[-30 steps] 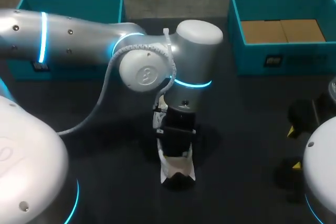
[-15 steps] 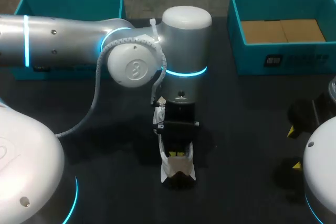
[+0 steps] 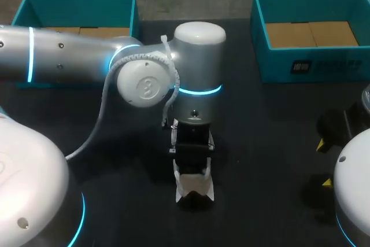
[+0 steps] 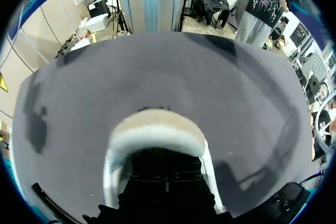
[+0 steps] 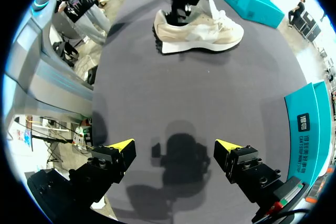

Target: Take the shoe out of the shoebox, open the shoe tongue, remove and reinsert the insole, then place the shoe into the shoebox

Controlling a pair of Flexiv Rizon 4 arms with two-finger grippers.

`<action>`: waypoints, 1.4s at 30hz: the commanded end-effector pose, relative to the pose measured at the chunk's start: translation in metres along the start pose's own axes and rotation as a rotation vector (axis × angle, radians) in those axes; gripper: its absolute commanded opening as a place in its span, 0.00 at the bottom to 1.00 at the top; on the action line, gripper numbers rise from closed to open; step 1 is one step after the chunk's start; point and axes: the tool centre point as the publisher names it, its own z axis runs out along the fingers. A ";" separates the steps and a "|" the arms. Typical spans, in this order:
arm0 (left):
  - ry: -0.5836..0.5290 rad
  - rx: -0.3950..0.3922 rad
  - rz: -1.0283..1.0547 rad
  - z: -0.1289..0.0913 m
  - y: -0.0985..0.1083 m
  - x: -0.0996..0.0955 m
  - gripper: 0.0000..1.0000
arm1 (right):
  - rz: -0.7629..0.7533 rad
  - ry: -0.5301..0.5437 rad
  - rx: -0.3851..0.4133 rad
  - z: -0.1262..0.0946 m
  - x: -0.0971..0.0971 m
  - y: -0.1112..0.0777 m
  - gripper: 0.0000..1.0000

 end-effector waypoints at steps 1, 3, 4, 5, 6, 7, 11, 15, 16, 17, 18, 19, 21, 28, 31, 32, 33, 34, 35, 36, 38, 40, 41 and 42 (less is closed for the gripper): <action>0.006 -0.007 -0.004 0.011 0.010 -0.001 0.00 | 0.000 -0.004 0.002 0.000 0.002 -0.001 1.00; -0.007 -0.020 -0.003 0.002 0.010 0.000 0.00 | 0.000 -0.004 0.002 0.000 0.002 -0.001 1.00; -0.014 -0.036 -0.002 -0.004 0.009 0.000 0.00 | 0.000 -0.004 0.002 0.000 0.002 -0.001 1.00; -0.022 -0.042 0.003 -0.011 0.007 0.001 0.00 | 0.000 -0.004 0.002 0.000 0.002 -0.001 1.00; -0.028 -0.058 0.011 -0.017 0.004 0.001 0.00 | 0.000 -0.004 0.002 0.000 0.002 -0.001 1.00; -0.024 -0.077 0.020 -0.022 0.001 0.002 0.00 | 0.000 -0.004 0.002 0.000 0.002 -0.001 1.00; 0.006 -0.122 0.052 -0.034 -0.006 0.003 0.00 | 0.000 -0.004 0.002 0.000 0.002 -0.001 1.00; 0.051 -0.125 0.059 -0.025 -0.002 0.004 0.00 | 0.000 -0.004 0.002 0.000 0.002 -0.001 1.00; 0.063 -0.114 0.064 -0.020 -0.001 0.004 0.00 | 0.000 -0.004 0.002 0.000 0.002 -0.001 1.00; 0.073 -0.112 0.063 -0.014 0.001 0.003 0.00 | 0.000 -0.004 0.002 0.000 0.002 -0.001 1.00; 0.082 -0.108 0.058 -0.009 0.003 0.003 0.00 | 0.000 -0.004 0.002 0.000 0.002 -0.001 1.00; 0.085 -0.097 0.060 -0.005 0.004 0.002 0.00 | 0.000 -0.004 0.002 0.000 0.002 -0.001 1.00; 0.093 -0.089 0.047 0.004 0.009 0.000 0.00 | 0.000 -0.004 0.002 0.000 0.002 -0.001 1.00; 0.056 -0.080 0.036 0.012 0.014 -0.004 0.00 | 0.000 -0.004 0.002 0.000 0.002 -0.001 1.00; 0.037 -0.099 0.039 0.002 0.009 -0.004 0.00 | 0.000 -0.004 0.002 0.000 0.002 -0.001 1.00; 0.028 -0.109 0.045 -0.004 0.006 -0.003 0.00 | 0.000 -0.004 0.002 0.000 0.002 -0.001 1.00; 0.022 -0.115 0.048 -0.010 0.004 -0.002 0.00 | 0.000 -0.004 0.002 0.000 0.002 -0.001 1.00; 0.013 -0.128 0.049 -0.017 0.002 -0.001 0.00 | 0.000 -0.004 0.002 0.000 0.002 -0.001 1.00; 0.010 -0.147 0.049 -0.024 -0.001 0.000 0.00 | 0.000 -0.004 0.002 0.000 0.002 -0.001 1.00; 0.002 -0.163 0.047 -0.032 -0.003 0.000 0.00 | 0.000 -0.004 0.002 0.000 0.002 -0.001 1.00; -0.019 -0.194 0.042 -0.046 -0.007 0.001 0.00 | 0.000 -0.004 0.002 0.000 0.002 -0.001 1.00; -0.042 -0.214 0.027 -0.057 -0.007 0.001 0.00 | 0.000 -0.004 0.002 0.000 0.002 -0.001 1.00; -0.056 -0.229 0.021 -0.061 -0.007 0.002 0.00 | 0.000 -0.004 0.002 0.000 0.002 -0.001 1.00; -0.064 -0.237 0.016 -0.064 -0.006 0.002 0.00 | 0.000 -0.004 0.002 0.000 0.002 -0.001 1.00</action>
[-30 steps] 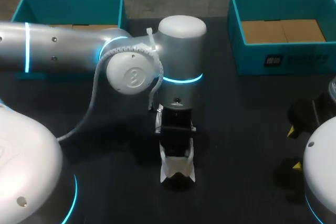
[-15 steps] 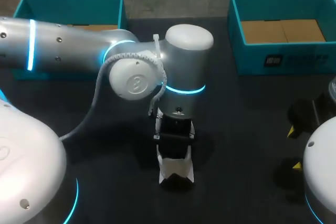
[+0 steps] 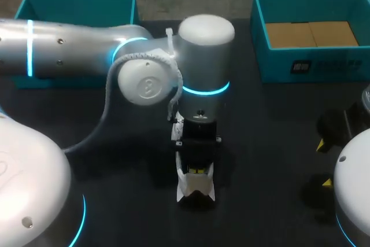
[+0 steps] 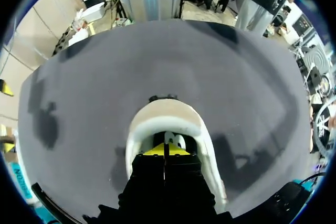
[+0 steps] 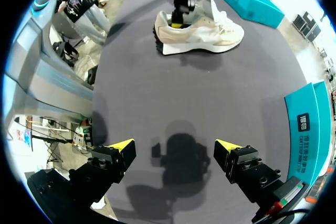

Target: Take the shoe out of the shoebox, open the shoe tongue, remove and reinsert the insole, then place the shoe into the shoebox

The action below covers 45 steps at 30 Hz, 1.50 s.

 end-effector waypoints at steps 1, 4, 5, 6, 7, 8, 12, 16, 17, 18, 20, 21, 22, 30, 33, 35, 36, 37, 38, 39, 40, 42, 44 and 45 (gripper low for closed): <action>-0.048 -0.071 -0.013 -0.031 -0.005 0.019 0.00 | -0.001 -0.003 0.001 0.000 0.002 -0.001 1.00; -0.061 -0.075 -0.027 -0.031 0.007 0.018 0.00 | -0.001 -0.003 0.001 0.000 0.002 -0.001 1.00; -0.066 -0.071 -0.028 -0.030 0.009 0.018 0.00 | -0.001 -0.003 0.001 0.000 0.002 -0.001 1.00; -0.067 -0.072 -0.028 -0.030 0.012 0.018 0.00 | -0.001 -0.003 0.001 0.000 0.002 -0.001 1.00; -0.070 -0.082 -0.033 -0.029 0.014 0.017 0.00 | -0.001 -0.003 0.001 0.000 0.002 -0.001 1.00; -0.072 -0.086 -0.033 -0.029 0.015 0.017 0.00 | -0.001 -0.003 0.001 0.000 0.002 -0.001 1.00; -0.065 -0.121 -0.029 -0.028 0.019 0.014 0.00 | -0.001 -0.003 0.001 0.000 0.002 -0.001 1.00; -0.057 -0.146 -0.008 -0.025 0.022 0.006 0.00 | -0.001 -0.003 0.001 0.000 0.002 -0.001 1.00; -0.051 -0.152 -0.004 -0.024 0.022 0.005 0.00 | -0.001 -0.003 0.001 0.000 0.002 -0.001 1.00; -0.045 -0.164 -0.007 -0.024 0.022 0.003 0.00 | -0.001 -0.003 0.001 0.000 0.002 -0.001 1.00; -0.038 -0.173 -0.006 -0.023 0.021 0.003 0.00 | -0.001 -0.003 0.001 0.000 0.002 -0.001 1.00; -0.036 -0.178 -0.007 -0.023 0.021 0.003 0.00 | -0.001 -0.003 0.001 0.000 0.002 -0.001 1.00; -0.031 -0.184 -0.011 -0.023 0.021 0.004 0.00 | -0.001 -0.003 0.001 0.000 0.002 -0.001 1.00; -0.025 -0.190 -0.031 -0.027 0.026 0.010 0.37 | -0.001 -0.003 0.001 0.000 0.002 -0.001 1.00; -0.023 -0.196 -0.039 -0.027 0.029 0.012 0.49 | -0.001 -0.003 0.001 0.000 0.002 -0.001 1.00; -0.021 -0.191 -0.048 -0.024 0.033 0.014 0.49 | -0.001 -0.003 0.001 0.000 0.002 -0.001 1.00; -0.022 -0.188 -0.051 -0.024 0.034 0.014 0.48 | -0.001 -0.003 0.001 0.000 0.002 -0.001 1.00; -0.022 -0.187 -0.053 -0.023 0.035 0.014 0.48 | -0.001 -0.003 0.001 0.000 0.002 -0.001 1.00; -0.022 -0.187 -0.056 -0.023 0.036 0.015 0.48 | -0.001 -0.003 0.001 0.000 0.002 -0.001 1.00; -0.023 -0.187 -0.057 -0.023 0.036 0.015 0.48 | -0.001 -0.003 0.001 0.000 0.002 -0.001 1.00; -0.023 -0.188 -0.058 -0.023 0.037 0.015 0.48 | -0.001 -0.003 0.001 0.000 0.002 -0.001 1.00; -0.023 -0.192 -0.060 -0.023 0.039 0.016 0.47 | -0.001 -0.003 0.001 0.000 0.002 -0.001 1.00; -0.023 -0.194 -0.062 -0.023 0.041 0.016 0.47 | -0.001 -0.003 0.001 0.000 0.002 -0.001 1.00; -0.023 -0.194 -0.062 -0.022 0.042 0.016 0.47 | -0.001 -0.003 0.001 0.000 0.002 -0.001 1.00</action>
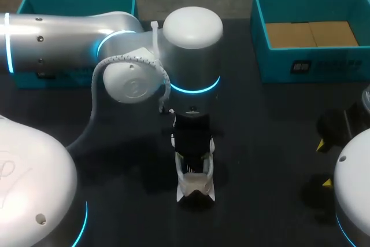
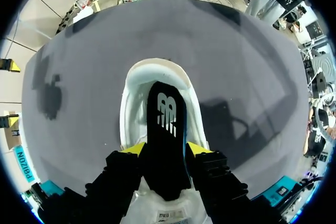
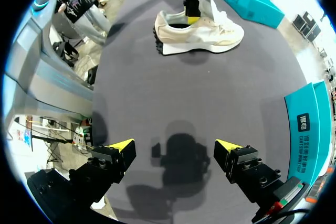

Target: Take the shoe out of the shoebox, open the shoe tongue, remove and reinsert the insole, then place the shoe into the shoebox

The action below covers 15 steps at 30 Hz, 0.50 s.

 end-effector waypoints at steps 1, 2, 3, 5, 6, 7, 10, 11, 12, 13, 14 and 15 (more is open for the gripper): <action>-0.001 -0.002 -0.002 0.002 0.002 0.001 0.47 | -0.001 -0.003 0.001 0.000 0.002 -0.001 1.00; -0.001 -0.003 -0.002 0.002 0.002 0.001 0.47 | -0.001 -0.003 0.001 0.000 0.002 -0.001 1.00; 0.000 -0.004 -0.003 0.002 0.002 0.001 0.48 | -0.001 -0.003 0.001 0.000 0.002 -0.001 1.00; 0.004 -0.009 -0.003 0.003 0.001 0.001 0.57 | -0.001 -0.003 0.001 0.000 0.002 -0.001 1.00; 0.005 -0.009 -0.003 0.003 0.000 0.002 0.63 | -0.001 -0.003 0.001 0.000 0.002 -0.001 1.00; 0.008 -0.011 -0.001 0.003 -0.001 0.003 0.70 | -0.001 -0.003 0.001 0.000 0.002 -0.001 1.00; 0.011 -0.012 0.001 0.004 -0.004 0.007 0.85 | -0.001 -0.003 0.001 0.000 0.002 -0.001 1.00; 0.012 -0.011 0.001 0.005 -0.005 0.008 0.96 | -0.001 -0.003 0.001 0.000 0.002 -0.001 1.00; 0.020 -0.017 0.004 0.006 -0.006 0.009 1.00 | -0.001 -0.003 0.001 0.000 0.002 -0.001 1.00; 0.031 -0.023 0.003 0.008 -0.006 0.010 1.00 | -0.001 -0.003 0.001 0.000 0.002 -0.001 1.00; 0.033 -0.024 0.003 0.009 -0.006 0.010 1.00 | -0.001 -0.003 0.001 0.000 0.002 -0.001 1.00; 0.034 -0.024 0.001 0.010 -0.005 0.011 1.00 | -0.001 -0.003 0.001 0.000 0.002 -0.001 1.00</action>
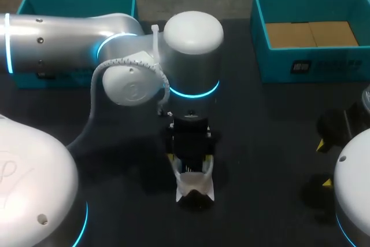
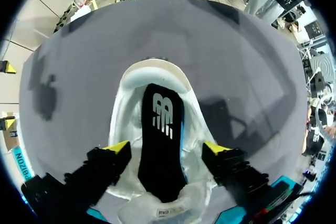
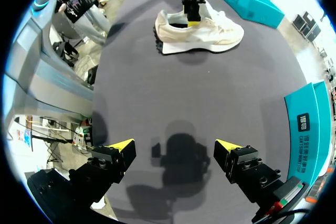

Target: Take the shoe out of the shoebox, open the shoe tongue, remove and reinsert the insole, then place the shoe into the shoebox

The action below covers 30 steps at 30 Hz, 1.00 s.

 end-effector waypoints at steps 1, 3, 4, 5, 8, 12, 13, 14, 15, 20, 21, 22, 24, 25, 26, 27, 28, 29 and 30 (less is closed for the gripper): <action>0.007 -0.008 -0.005 0.004 -0.002 0.002 1.00 | -0.001 -0.003 0.001 0.000 0.002 -0.001 1.00; 0.008 -0.003 -0.010 0.005 0.001 0.003 1.00 | -0.001 -0.003 0.001 0.000 0.002 -0.001 1.00; 0.008 0.001 -0.016 0.005 0.004 0.003 1.00 | -0.001 -0.003 0.001 0.000 0.002 -0.001 1.00; 0.006 0.005 -0.021 0.005 0.006 0.004 1.00 | -0.001 -0.003 0.001 0.000 0.002 -0.001 1.00; 0.002 0.010 -0.022 0.001 0.010 0.005 1.00 | -0.001 -0.003 0.001 0.000 0.002 -0.001 1.00; -0.005 0.010 -0.021 -0.003 0.015 0.005 1.00 | -0.001 -0.003 0.001 0.000 0.002 -0.001 1.00; -0.004 0.007 -0.022 -0.004 0.017 0.005 1.00 | -0.001 -0.003 0.001 0.000 0.002 -0.001 1.00; -0.002 0.003 -0.023 -0.006 0.019 0.005 1.00 | -0.001 -0.003 0.001 0.000 0.002 -0.001 1.00; -0.002 0.002 -0.024 -0.007 0.022 0.004 1.00 | -0.001 -0.003 0.001 0.000 0.002 -0.001 1.00; -0.010 -0.005 -0.028 -0.017 0.032 0.002 1.00 | -0.001 -0.003 0.001 0.000 0.002 -0.001 1.00; -0.011 -0.005 -0.028 -0.018 0.034 0.002 1.00 | -0.001 -0.003 0.001 0.000 0.002 -0.001 1.00; -0.012 -0.003 -0.029 -0.020 0.036 0.002 1.00 | -0.001 -0.003 0.001 0.000 0.002 -0.001 1.00; -0.010 -0.007 -0.032 -0.022 0.038 0.002 1.00 | -0.001 -0.003 0.001 0.000 0.002 -0.001 1.00; -0.011 -0.007 -0.032 -0.024 0.040 0.002 1.00 | -0.001 -0.003 0.001 0.000 0.002 -0.001 1.00; -0.013 -0.009 -0.033 -0.026 0.041 0.002 1.00 | -0.001 -0.003 0.001 0.000 0.002 -0.001 1.00; -0.015 -0.013 -0.034 -0.028 0.042 0.002 1.00 | -0.001 -0.003 0.001 0.000 0.002 -0.001 1.00; -0.018 -0.018 -0.036 -0.031 0.044 0.002 1.00 | -0.001 -0.003 0.001 0.000 0.002 -0.001 1.00; -0.023 -0.023 -0.041 -0.034 0.047 0.002 1.00 | -0.001 -0.003 0.001 0.000 0.002 -0.001 1.00; -0.027 -0.035 -0.047 -0.038 0.049 0.002 1.00 | -0.001 -0.003 0.001 0.000 0.002 -0.001 1.00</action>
